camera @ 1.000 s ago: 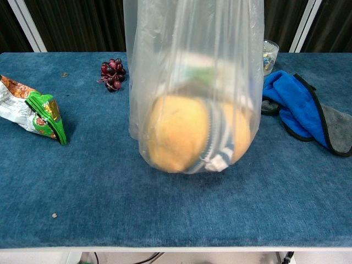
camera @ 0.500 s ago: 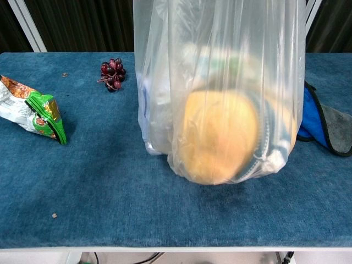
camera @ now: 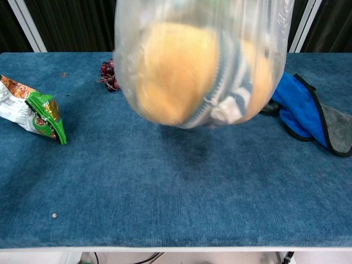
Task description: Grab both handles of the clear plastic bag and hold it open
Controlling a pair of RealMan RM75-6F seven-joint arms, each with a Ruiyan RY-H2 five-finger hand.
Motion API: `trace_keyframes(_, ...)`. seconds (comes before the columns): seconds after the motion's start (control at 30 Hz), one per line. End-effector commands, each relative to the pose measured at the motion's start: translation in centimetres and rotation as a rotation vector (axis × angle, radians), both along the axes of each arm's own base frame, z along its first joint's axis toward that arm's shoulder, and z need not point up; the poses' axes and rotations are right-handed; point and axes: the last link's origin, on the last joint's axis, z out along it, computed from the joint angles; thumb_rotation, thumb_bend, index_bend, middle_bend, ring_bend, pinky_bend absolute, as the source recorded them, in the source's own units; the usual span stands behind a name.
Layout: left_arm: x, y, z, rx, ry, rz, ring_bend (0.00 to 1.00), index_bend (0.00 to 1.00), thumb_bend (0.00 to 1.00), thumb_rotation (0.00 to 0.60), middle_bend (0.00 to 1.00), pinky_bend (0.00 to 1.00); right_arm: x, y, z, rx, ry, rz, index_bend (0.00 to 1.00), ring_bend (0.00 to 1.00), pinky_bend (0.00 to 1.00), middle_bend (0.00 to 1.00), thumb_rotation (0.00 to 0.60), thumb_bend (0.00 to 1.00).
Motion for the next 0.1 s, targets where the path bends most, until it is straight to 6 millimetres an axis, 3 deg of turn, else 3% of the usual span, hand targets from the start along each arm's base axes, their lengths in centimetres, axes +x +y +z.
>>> trace_keyframes(0.03,-3.19,-0.47,-1.56,-0.02,-0.039,0.049,0.1,0.15,0.16,0.599,0.2,0.2,0.27,-0.12,0.83,-0.02,-0.008,-0.006,0.46,0.27,0.29,0.43,0.6,0.4)
trace_keyframes(0.1,-4.06,-0.53,-2.09,-0.036,-0.043,0.058,0.1,0.15,0.16,0.6,0.2,0.2,0.34,-0.26,1.19,-0.029,-0.008,-0.01,0.45,0.27,0.29,0.43,0.6,0.4)
